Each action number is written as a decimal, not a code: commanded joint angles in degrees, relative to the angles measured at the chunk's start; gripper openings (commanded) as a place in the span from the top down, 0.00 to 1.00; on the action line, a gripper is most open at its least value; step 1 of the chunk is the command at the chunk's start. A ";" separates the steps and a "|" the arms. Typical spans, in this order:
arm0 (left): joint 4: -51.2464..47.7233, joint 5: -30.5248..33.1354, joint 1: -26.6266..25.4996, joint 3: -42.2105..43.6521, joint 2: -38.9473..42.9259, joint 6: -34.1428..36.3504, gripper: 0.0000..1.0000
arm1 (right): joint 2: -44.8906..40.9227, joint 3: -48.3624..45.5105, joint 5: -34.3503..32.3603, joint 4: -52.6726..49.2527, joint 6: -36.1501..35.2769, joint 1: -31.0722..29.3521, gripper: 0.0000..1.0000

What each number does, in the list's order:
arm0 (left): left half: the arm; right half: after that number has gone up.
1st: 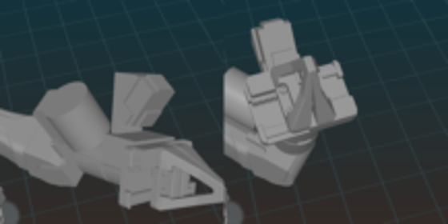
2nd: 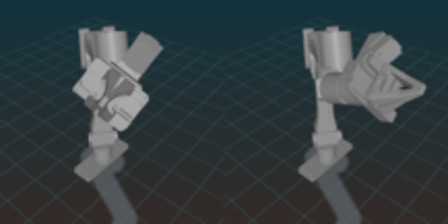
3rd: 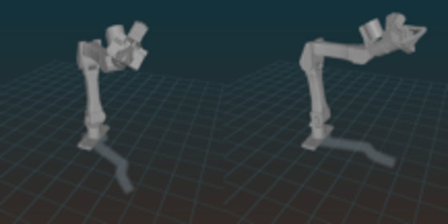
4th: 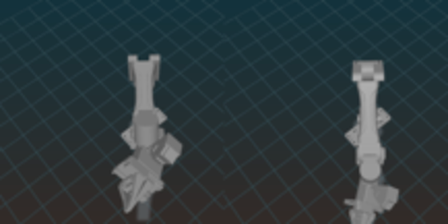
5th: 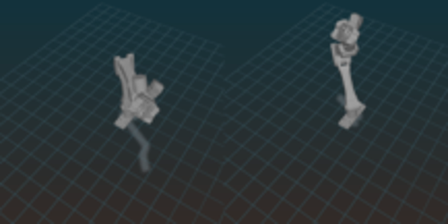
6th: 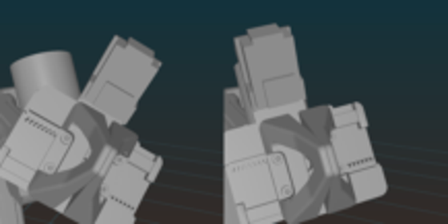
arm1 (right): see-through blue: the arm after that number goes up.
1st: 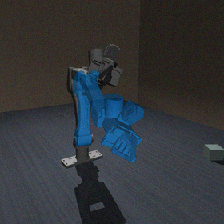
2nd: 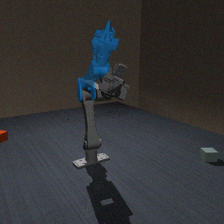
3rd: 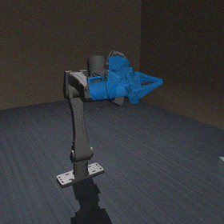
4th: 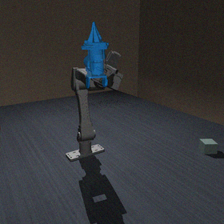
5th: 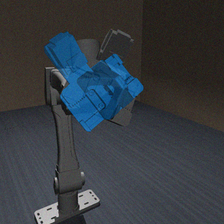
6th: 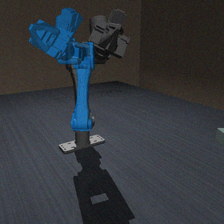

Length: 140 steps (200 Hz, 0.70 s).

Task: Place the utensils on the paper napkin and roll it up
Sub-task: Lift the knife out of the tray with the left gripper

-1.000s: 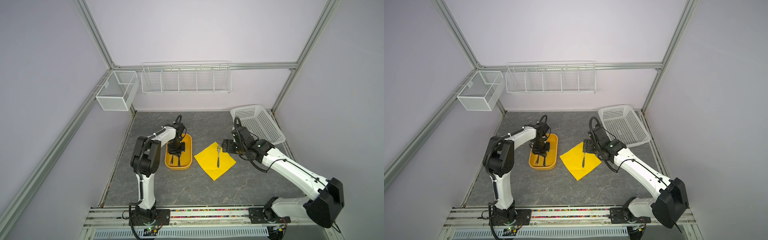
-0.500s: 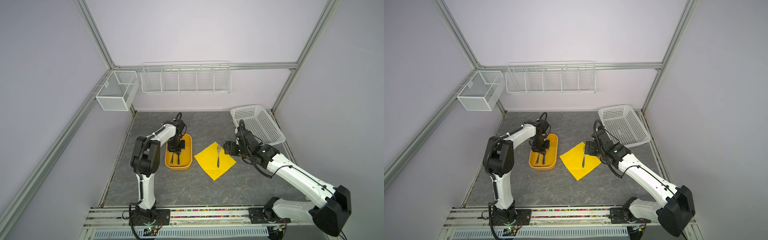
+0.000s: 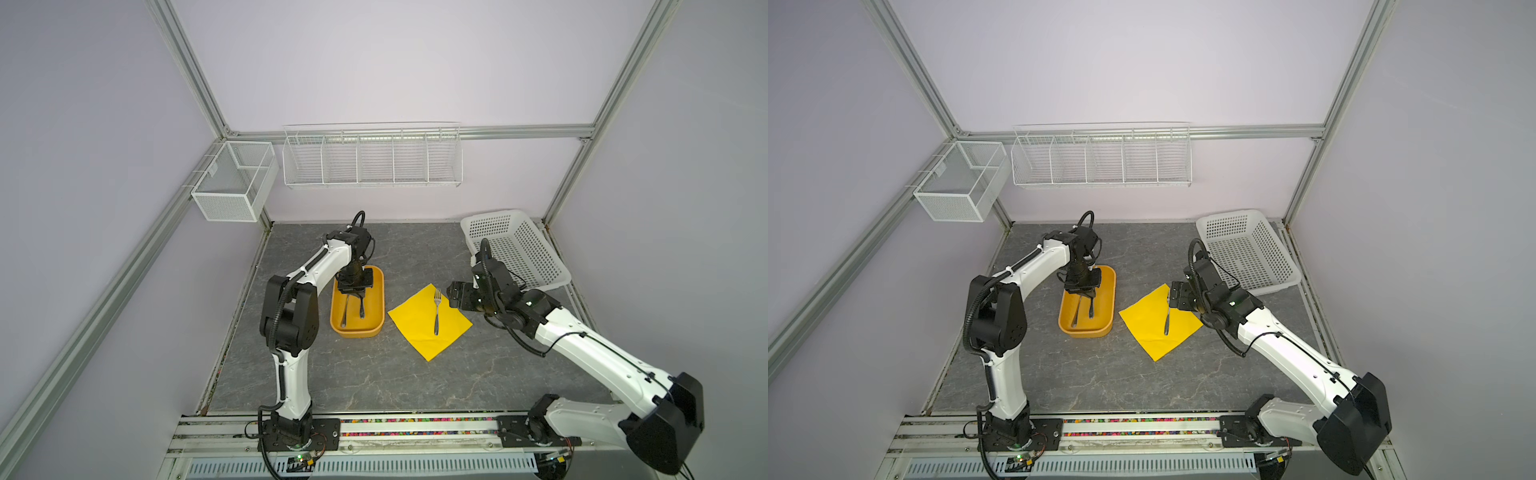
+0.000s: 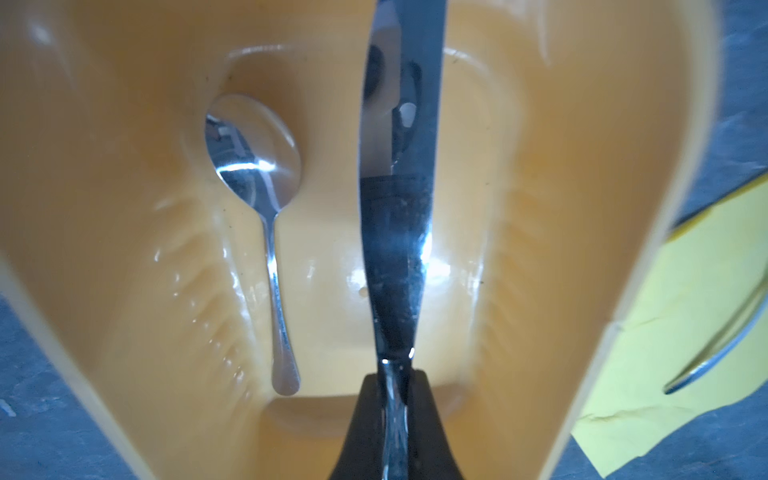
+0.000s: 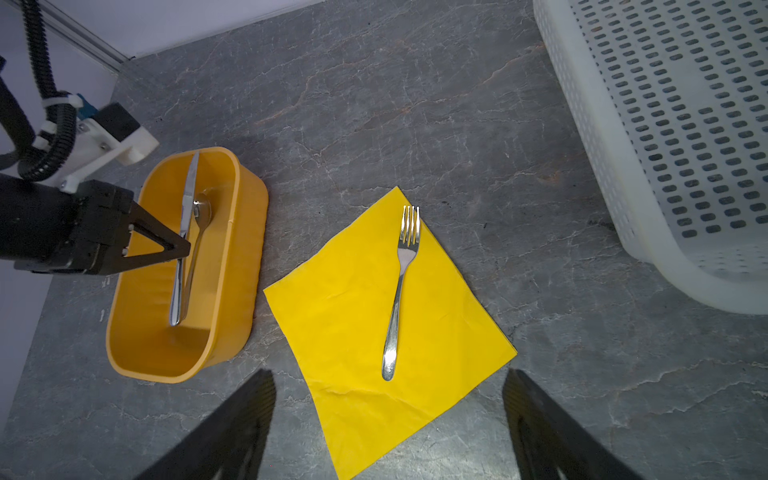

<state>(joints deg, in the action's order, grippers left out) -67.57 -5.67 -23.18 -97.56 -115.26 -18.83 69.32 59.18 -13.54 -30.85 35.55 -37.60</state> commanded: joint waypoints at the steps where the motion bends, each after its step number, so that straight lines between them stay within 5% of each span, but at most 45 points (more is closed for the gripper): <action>1: -4.93 0.21 -1.81 -3.34 2.10 -0.55 0.93 | -2.58 -0.88 -0.77 -0.18 0.04 0.10 0.11; 140: 0.96 -11.91 -18.69 -14.29 -9.40 -10.70 0.93 | -8.91 -4.93 -3.01 -2.73 1.00 3.01 0.11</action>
<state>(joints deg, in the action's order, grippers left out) -67.46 -14.66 -40.45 -110.80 -120.60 -26.20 62.57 55.92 -15.33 -32.49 35.83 -35.55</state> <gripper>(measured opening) 0.079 0.887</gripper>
